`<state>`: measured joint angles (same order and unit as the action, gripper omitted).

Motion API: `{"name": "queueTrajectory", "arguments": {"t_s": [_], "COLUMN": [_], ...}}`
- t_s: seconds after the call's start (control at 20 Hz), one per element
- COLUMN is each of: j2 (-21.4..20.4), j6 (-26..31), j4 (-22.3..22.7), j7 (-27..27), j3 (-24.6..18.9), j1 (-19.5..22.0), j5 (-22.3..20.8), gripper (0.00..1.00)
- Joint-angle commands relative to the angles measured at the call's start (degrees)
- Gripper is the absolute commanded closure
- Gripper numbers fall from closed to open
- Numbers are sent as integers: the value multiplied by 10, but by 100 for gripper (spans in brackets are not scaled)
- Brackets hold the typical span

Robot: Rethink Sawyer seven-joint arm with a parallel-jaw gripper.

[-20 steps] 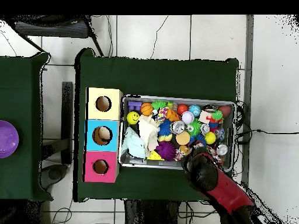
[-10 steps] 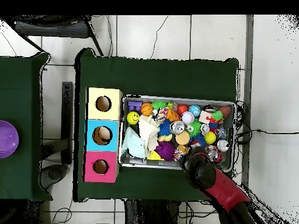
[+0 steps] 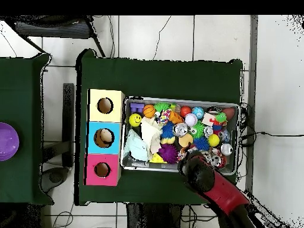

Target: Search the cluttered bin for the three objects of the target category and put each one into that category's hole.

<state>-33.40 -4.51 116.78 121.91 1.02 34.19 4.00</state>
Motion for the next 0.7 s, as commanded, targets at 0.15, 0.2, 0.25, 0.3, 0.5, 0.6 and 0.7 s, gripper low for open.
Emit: {"name": "queueTrajectory", "arguments": {"t_s": [0.15,0.2,0.25,0.3,0.5,0.6,0.7], "j2": [-31,-28,-24,-22,0,13,24], "j6": [84,81,73,67,33,24,18], "j4": [11,14,17,20,18,11,4], "j7": [68,69,72,73,77,75,72], "j3": [-21,-22,-25,-24,-31,-34,-32], "j1": [-18,-15,-12,-10,5,11,14], "j5": [11,9,7,5,-4,-8,-10], "gripper": [0,0,0,0,0,0,0]}}
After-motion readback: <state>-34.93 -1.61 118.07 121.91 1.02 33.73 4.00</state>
